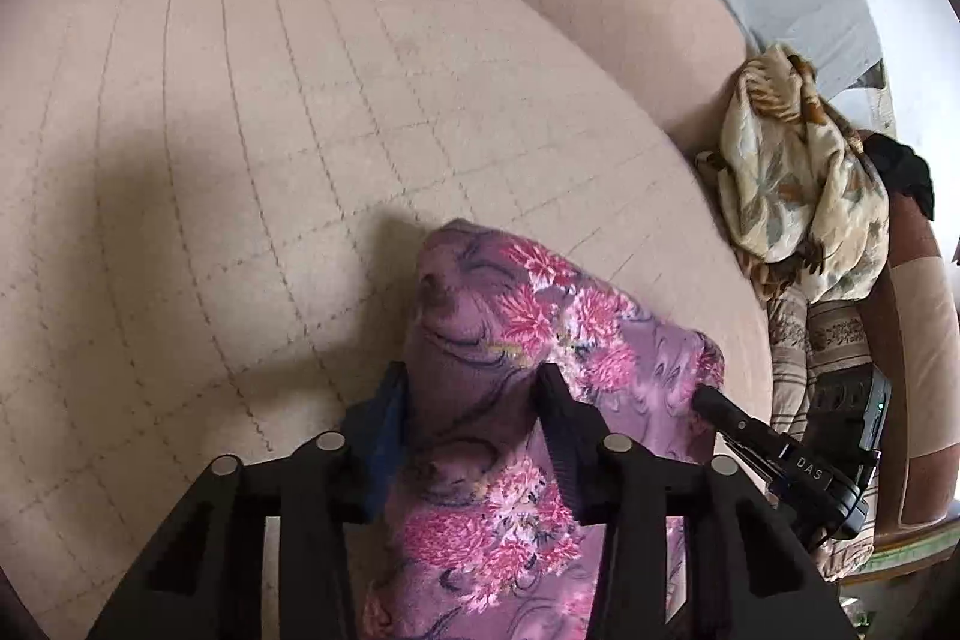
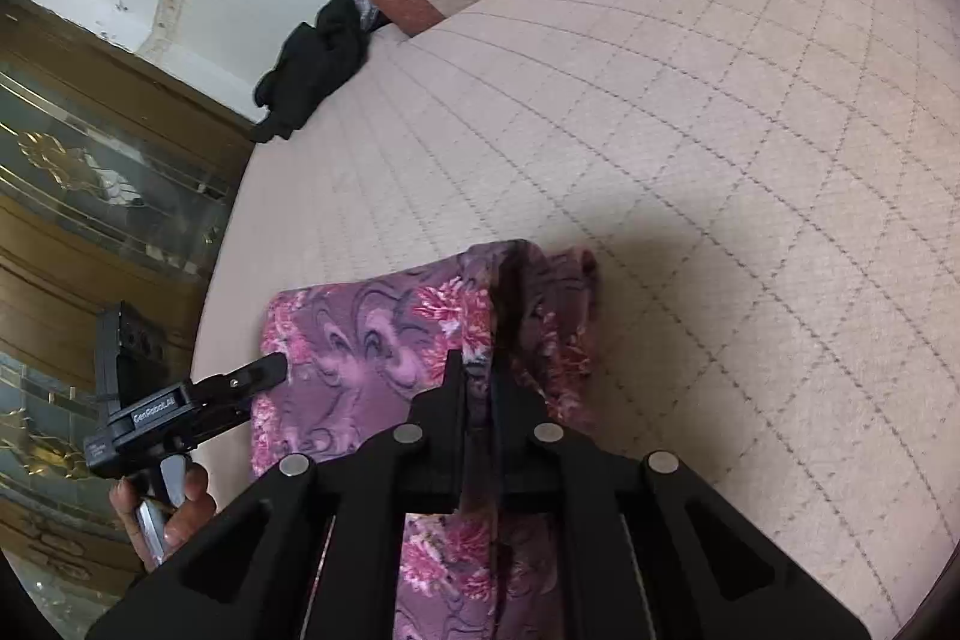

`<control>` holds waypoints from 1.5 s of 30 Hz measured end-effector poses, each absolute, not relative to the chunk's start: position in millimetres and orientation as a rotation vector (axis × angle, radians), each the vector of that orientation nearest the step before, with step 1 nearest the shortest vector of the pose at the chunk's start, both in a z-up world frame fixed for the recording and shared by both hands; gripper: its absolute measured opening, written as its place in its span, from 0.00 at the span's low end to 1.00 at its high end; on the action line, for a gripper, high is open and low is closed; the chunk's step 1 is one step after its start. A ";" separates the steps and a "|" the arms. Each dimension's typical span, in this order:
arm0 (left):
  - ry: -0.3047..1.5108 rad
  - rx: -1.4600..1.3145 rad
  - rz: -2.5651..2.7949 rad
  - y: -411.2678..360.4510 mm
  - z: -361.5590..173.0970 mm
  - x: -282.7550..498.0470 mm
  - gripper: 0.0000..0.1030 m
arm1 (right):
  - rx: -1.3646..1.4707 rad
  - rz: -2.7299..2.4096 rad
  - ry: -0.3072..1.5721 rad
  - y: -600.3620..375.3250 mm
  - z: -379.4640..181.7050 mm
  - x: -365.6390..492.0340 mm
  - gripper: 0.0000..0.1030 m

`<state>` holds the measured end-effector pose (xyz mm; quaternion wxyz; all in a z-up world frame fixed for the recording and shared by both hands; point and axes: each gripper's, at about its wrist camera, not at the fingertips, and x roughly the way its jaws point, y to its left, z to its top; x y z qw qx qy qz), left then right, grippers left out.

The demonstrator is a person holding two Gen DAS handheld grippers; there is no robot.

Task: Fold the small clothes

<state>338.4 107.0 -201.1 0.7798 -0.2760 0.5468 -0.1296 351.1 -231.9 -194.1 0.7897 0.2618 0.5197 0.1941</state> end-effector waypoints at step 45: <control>1.139 -0.578 -0.267 129.3 -167.6 350.0 0.56 | 0.650 0.403 1.074 -251.0 -174.5 348.0 0.41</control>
